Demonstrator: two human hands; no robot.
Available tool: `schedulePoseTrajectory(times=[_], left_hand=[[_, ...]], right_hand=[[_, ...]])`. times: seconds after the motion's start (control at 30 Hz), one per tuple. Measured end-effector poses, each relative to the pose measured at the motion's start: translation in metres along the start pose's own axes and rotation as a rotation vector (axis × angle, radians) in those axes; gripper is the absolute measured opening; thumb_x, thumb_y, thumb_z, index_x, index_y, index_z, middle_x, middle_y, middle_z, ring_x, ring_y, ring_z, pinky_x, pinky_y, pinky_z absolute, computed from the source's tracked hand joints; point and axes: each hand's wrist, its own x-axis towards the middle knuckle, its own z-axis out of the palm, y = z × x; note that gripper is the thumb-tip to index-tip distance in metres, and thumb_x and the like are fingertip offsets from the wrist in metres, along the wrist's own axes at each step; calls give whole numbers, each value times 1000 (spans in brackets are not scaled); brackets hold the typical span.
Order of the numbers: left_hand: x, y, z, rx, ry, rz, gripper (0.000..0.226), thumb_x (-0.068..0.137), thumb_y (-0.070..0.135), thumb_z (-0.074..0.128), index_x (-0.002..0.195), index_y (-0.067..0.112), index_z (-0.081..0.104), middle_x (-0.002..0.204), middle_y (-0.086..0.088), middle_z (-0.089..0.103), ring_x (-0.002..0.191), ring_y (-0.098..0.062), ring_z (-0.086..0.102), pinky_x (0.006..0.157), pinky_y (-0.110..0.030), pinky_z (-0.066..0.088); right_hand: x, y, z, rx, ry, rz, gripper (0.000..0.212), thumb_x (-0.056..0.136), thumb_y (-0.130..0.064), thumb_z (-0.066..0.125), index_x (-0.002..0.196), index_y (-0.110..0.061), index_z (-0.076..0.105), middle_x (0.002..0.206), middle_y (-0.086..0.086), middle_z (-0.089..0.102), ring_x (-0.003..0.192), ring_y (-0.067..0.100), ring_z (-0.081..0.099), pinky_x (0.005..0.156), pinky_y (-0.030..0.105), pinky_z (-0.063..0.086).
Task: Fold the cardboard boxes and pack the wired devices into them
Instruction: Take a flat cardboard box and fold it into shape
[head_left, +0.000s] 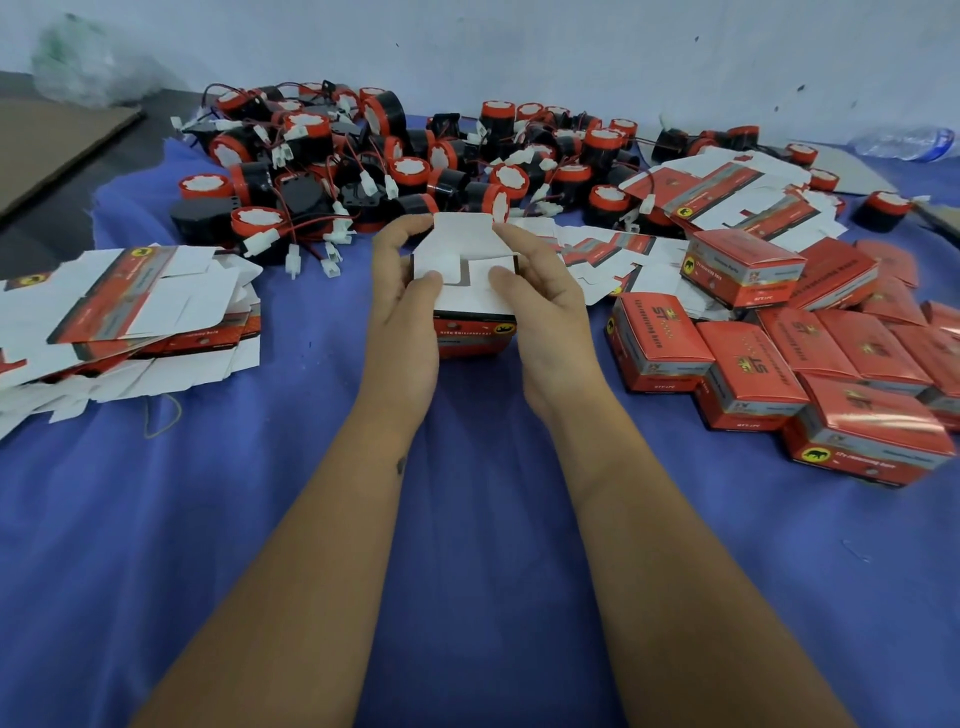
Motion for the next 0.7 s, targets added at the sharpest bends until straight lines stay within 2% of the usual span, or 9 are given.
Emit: schedulePoseTrajectory(times=[0.13,0.23,0.33,0.43,0.5,0.6,0.7], left_hand=[[1,1,-1,-1,-48,-3,35,88,9,41,84,39,59,100,-1,61,88,-15,60,67,-29,52],[0,0,-2,-81,-61,-60,28,85,16,41,74,33,61,99,-7,59,89,-22,59,66,-35,54],[0,0,-3,-68,-41,-92,20,84,18,47,79,31,62,99,-4,61,87,-18,62,63,-32,54],[0,-2,-2,7,-9,-55,28,83,6,52,95,30,61,97,7,66,83,-7,65,63,-22,53],[0,-3,-1,50,-4,-24,36,81,1,53,102,29,59,100,8,65,88,-5,64,66,-21,52],[-1,-3,-1,48,22,-35,40,81,3,54,111,29,59,107,6,64,95,-9,64,71,-23,53],[1,-4,-2,-2,100,-120,33,87,14,53,115,30,60,109,9,64,97,-10,64,74,-25,55]], right_hand=[[-1,-1,0,-39,33,-51,34,93,3,51,88,-22,73,90,-15,71,89,2,63,78,23,52],[1,-3,-3,15,41,54,35,86,-1,51,75,-22,77,96,-6,72,95,9,65,72,27,51],[1,-4,-4,-72,19,46,28,87,-1,54,90,-19,76,101,-6,72,98,9,64,76,27,51],[-2,0,-4,-249,11,-58,40,84,6,56,109,-23,66,109,-1,68,102,15,62,85,32,55],[-2,1,-4,-318,45,-76,43,81,7,57,110,-25,64,108,-3,67,102,14,62,86,32,56],[-2,-2,-3,-333,52,-68,38,83,5,58,106,-24,66,105,-7,68,100,10,62,86,29,56],[-2,-2,2,-161,110,33,23,95,-10,53,104,-25,69,114,-5,66,107,7,60,94,30,52]])
